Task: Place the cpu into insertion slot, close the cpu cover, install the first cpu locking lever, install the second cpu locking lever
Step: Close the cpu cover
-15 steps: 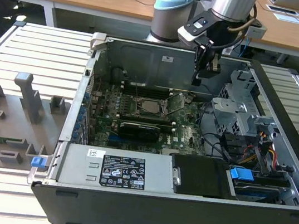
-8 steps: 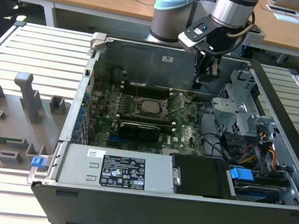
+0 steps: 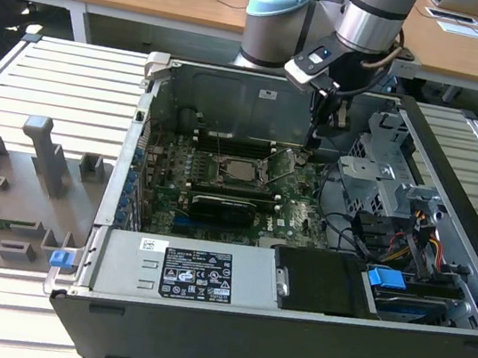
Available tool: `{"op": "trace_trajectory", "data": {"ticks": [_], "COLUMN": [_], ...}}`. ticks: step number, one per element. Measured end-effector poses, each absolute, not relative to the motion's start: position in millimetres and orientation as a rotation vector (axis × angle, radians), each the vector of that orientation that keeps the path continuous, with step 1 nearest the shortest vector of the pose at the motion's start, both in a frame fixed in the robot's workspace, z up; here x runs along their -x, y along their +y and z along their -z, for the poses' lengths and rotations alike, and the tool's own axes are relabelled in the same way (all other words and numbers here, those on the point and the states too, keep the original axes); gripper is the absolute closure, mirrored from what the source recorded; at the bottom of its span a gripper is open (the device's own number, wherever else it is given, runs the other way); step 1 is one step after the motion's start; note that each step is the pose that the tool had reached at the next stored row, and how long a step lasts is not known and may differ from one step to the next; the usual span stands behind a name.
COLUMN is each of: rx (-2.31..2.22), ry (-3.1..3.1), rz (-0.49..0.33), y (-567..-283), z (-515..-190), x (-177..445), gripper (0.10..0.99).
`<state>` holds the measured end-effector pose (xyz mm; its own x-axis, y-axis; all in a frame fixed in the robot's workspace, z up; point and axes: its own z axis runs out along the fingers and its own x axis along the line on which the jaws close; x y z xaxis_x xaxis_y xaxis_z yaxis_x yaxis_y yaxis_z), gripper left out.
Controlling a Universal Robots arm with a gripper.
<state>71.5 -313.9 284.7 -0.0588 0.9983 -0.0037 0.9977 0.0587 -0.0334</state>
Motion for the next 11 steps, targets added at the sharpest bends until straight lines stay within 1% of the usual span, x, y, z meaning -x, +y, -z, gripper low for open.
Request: {"op": "trace_trajectory", "data": {"ticks": [11], "rx": [2.141], "ry": [-2.271], "rz": [-0.042], "y": [-313.9], "z": [-270.2], "x": [-73.9], "gripper": [0.98]}}
